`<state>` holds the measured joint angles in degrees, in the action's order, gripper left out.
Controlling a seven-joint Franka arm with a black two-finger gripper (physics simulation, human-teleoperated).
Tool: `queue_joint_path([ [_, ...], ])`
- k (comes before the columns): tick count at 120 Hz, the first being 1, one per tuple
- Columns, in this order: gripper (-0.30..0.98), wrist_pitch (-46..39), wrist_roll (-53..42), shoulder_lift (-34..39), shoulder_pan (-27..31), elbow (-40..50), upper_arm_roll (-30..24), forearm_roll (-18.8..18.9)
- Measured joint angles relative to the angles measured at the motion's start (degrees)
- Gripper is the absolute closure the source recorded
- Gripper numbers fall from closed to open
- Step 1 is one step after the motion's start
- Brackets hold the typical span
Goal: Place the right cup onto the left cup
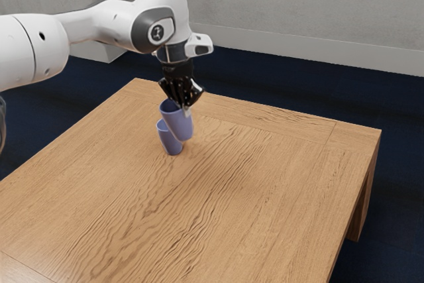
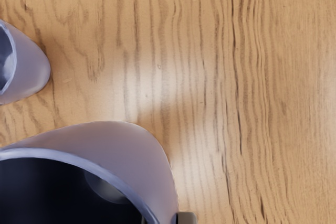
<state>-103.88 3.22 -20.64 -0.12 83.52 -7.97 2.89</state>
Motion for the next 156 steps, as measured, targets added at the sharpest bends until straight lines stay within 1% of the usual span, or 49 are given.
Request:
queue_joint_path([
  [36,0.79,0.6,-0.1,0.6,3.7,-0.6,0.0,0.5],
  [74,0.79,0.5,-0.3,0.0,5.4,-2.0,0.0,1.1],
  [129,0.79,-1.2,-0.4,-6.5,6.5,-9.7,0.1,1.3],
  [156,0.79,-2.5,-0.6,-8.1,7.4,-10.4,0.0,1.9],
])
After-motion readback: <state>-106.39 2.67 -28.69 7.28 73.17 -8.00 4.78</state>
